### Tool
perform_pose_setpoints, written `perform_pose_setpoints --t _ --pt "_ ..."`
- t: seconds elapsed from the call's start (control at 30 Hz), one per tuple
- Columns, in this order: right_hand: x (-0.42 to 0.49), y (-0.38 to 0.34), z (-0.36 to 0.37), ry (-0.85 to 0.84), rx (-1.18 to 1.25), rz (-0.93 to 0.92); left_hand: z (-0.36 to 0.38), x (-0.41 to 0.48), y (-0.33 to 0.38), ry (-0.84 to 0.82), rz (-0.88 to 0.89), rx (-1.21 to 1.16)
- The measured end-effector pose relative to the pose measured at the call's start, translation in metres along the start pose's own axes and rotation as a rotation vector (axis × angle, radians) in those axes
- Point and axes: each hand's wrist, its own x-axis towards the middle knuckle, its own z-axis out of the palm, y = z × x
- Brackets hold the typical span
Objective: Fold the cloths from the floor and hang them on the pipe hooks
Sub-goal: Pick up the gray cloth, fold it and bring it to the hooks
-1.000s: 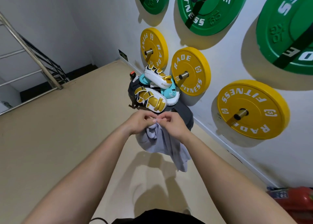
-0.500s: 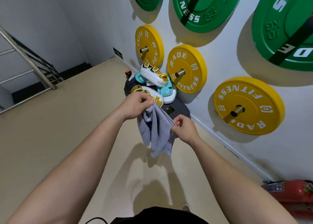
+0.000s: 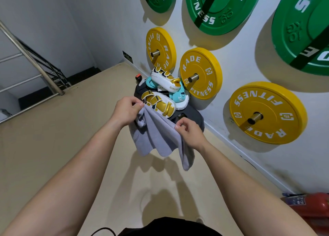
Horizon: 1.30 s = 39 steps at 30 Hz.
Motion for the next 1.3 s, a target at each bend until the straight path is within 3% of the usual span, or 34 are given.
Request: perform_pose_setpoints --t 0.27,0.6,0.9,1.07,1.23,1.3 --pt "-0.001 0.017 -0.011 0.029 -0.145 0.07 0.014 -0.006 -0.006 -0.075 -0.015 0.0" --pt "0.0 0.028 -0.024 -0.153 -0.179 0.055 -0.003 0.018 -0.022 0.184 -0.195 -0.13" --pt "-0.008 0.051 -0.052 -0.067 -0.17 0.165 -0.023 0.029 -0.038 0.327 -0.243 -0.145" --pt "-0.003 0.019 -0.043 -0.072 -0.223 0.049 0.009 0.008 -0.03 0.06 -0.125 -0.042" --pt "0.005 -0.025 -0.02 -0.147 -0.283 -0.074 0.061 -0.023 0.0 -0.35 0.146 -0.143" --pt "0.004 -0.03 -0.017 -0.131 -0.286 -0.058 0.076 -0.031 0.005 -0.425 0.193 -0.14"
